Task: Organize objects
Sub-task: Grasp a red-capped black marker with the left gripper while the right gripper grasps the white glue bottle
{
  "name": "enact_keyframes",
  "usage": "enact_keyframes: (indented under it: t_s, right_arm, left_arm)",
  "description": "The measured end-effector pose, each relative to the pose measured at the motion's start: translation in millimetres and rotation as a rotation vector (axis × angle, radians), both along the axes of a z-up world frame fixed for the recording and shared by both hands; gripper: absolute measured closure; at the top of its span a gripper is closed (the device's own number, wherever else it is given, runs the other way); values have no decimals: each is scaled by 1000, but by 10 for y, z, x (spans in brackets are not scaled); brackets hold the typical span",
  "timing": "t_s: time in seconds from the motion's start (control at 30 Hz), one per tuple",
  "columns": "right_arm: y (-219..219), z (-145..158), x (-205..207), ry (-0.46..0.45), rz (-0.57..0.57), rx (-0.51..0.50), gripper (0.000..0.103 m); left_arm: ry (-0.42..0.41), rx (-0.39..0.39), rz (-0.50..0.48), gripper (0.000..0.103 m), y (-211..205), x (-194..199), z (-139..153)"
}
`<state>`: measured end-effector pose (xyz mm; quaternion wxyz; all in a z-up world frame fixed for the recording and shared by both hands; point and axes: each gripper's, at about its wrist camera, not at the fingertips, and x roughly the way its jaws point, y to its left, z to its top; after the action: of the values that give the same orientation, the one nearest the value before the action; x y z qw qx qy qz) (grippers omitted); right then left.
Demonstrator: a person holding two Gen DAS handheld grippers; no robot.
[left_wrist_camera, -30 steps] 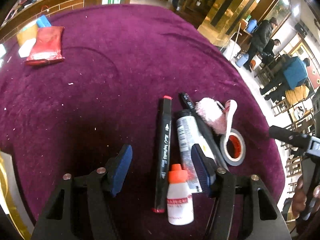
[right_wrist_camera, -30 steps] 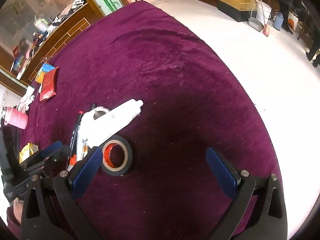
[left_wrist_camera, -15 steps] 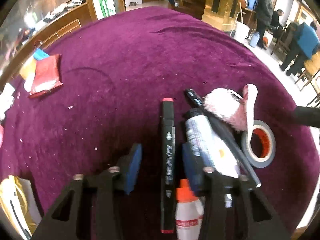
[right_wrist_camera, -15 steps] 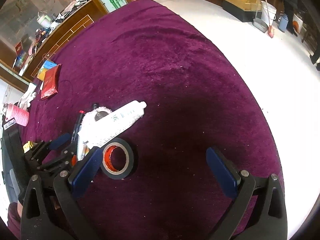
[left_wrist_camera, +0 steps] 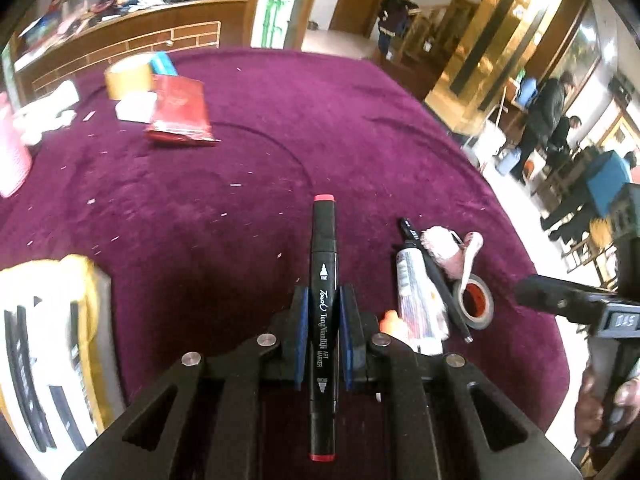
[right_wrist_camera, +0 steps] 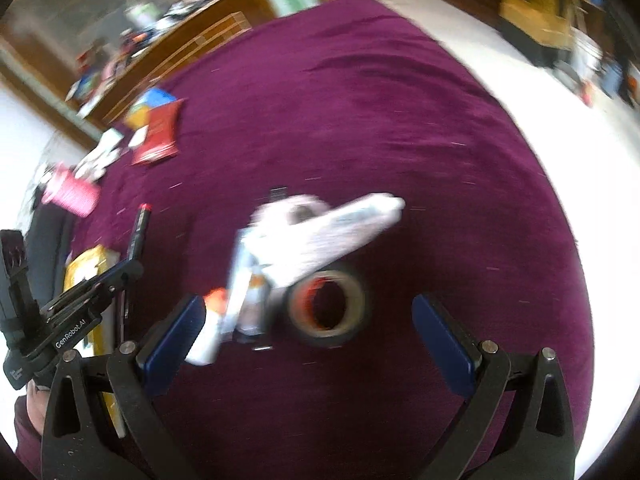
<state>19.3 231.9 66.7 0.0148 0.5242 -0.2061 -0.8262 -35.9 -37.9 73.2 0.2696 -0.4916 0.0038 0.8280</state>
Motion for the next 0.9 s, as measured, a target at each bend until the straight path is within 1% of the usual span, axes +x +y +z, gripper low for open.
enact_keyframes:
  t_s: [0.03, 0.1, 0.17, 0.2, 0.27, 0.33, 0.43, 0.5, 0.53, 0.57, 0.63, 0.67, 0.7, 0.77, 0.8, 0.83, 0.87, 0.9]
  right_arm:
    - [-102, 17, -11, 7, 33, -14, 0]
    - [-311, 19, -26, 8, 100, -73, 0]
    - [-512, -10, -38, -3, 155, -150, 0]
    - [-590, -32, -45, -8, 175, -190, 1]
    - [-699, -91, -73, -23, 189, -228, 3]
    - [-771, -148, -119, -40, 182, -203, 5]
    - [-886, -240, -205, -67, 172, -115, 9]
    - [-974, -300, -239, -83, 175, -40, 10]
    - [-1044, -321, -265, -91, 179, 18, 11]
    - [-1107, -316, -271, -81, 183, 55, 11]
    - [-1221, -337, -300, -90, 194, 129, 16]
    - [-1273, -357, -329, -97, 196, 171, 16]
    - [-1314, -373, -338, -100, 197, 201, 19]
    - [-1351, -434, -351, -121, 185, 235, 34]
    - [-1351, -487, -372, -141, 177, 229, 53]
    - [-1338, -562, -389, -168, 168, 211, 59]
    - [-1341, -547, -385, -143, 153, 230, 61]
    - [-1350, -553, -393, -150, 148, 247, 65]
  left_arm:
    - [-1, 13, 10, 92, -83, 57, 41]
    - [-9, 33, 29, 92, -188, 118, 80]
    - [-24, 59, 58, 92, -300, 164, 103]
    - [-39, 80, 76, 92, -388, 220, 114]
    - [-49, 94, 97, 92, -455, 263, 108]
    - [-57, 107, 116, 92, -580, 346, 108]
    - [-65, 122, 138, 92, -759, 467, 115]
    - [-71, 125, 149, 92, -871, 512, 107]
    - [-72, 128, 146, 92, -943, 545, 110]
    - [-72, 127, 151, 92, -995, 568, 109]
    - [-72, 120, 161, 92, -1120, 623, 97]
    - [-73, 119, 165, 92, -1163, 637, 88]
    - [-76, 121, 170, 92, -1215, 655, 82]
    - [-74, 120, 182, 92, -1341, 700, 71]
    - [-73, 117, 188, 92, -1396, 719, 63]
    - [-74, 118, 195, 92, -1455, 737, 52]
    - [-75, 121, 200, 92, -1497, 746, 51]
    - [-77, 123, 207, 92, -1558, 760, 43]
